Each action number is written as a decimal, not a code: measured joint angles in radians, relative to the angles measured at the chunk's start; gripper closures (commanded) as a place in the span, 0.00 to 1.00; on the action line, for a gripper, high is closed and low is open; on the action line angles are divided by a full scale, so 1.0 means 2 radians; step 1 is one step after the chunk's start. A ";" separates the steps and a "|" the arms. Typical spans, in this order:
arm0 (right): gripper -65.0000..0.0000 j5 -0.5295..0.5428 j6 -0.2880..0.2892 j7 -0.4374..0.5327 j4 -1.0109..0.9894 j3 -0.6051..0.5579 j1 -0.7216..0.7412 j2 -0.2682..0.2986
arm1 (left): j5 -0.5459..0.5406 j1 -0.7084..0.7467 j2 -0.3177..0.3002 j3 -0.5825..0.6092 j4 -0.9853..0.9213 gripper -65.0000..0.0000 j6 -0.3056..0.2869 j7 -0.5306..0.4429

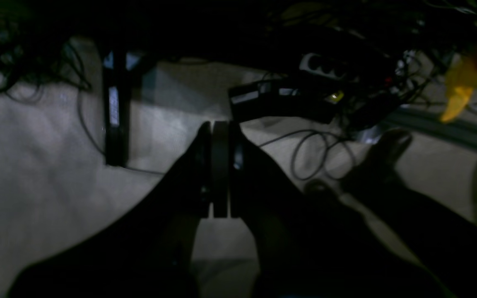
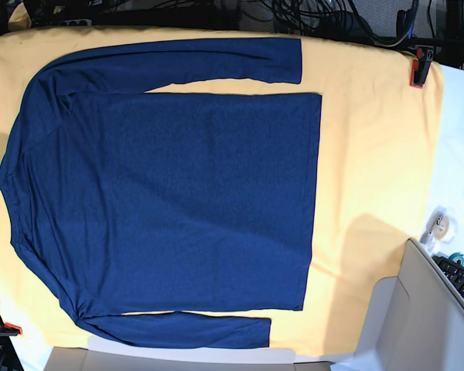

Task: Fold the T-shirt properly

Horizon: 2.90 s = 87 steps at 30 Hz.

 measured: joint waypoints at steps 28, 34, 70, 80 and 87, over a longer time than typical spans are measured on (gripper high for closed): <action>1.00 0.577 0.227 -0.271 0.216 0.264 0.023 0.032 | 0.007 -0.015 -0.129 0.156 0.220 0.77 -0.001 0.046; 0.91 0.587 0.228 -0.369 0.216 0.372 0.082 -0.001 | -0.039 -0.043 -0.129 0.156 0.217 0.74 -0.017 0.075; 0.96 0.589 0.236 -0.437 0.078 0.379 0.252 -0.054 | -0.358 -0.086 -0.144 0.017 0.220 0.71 0.011 0.093; 1.00 0.587 0.236 -0.441 0.078 0.361 0.254 -0.053 | -0.600 -0.158 -0.174 -0.057 0.201 0.64 0.005 0.284; 1.00 0.587 0.236 -0.443 0.079 0.361 0.255 -0.052 | -0.598 -0.185 -0.172 -0.070 0.141 0.64 0.009 0.349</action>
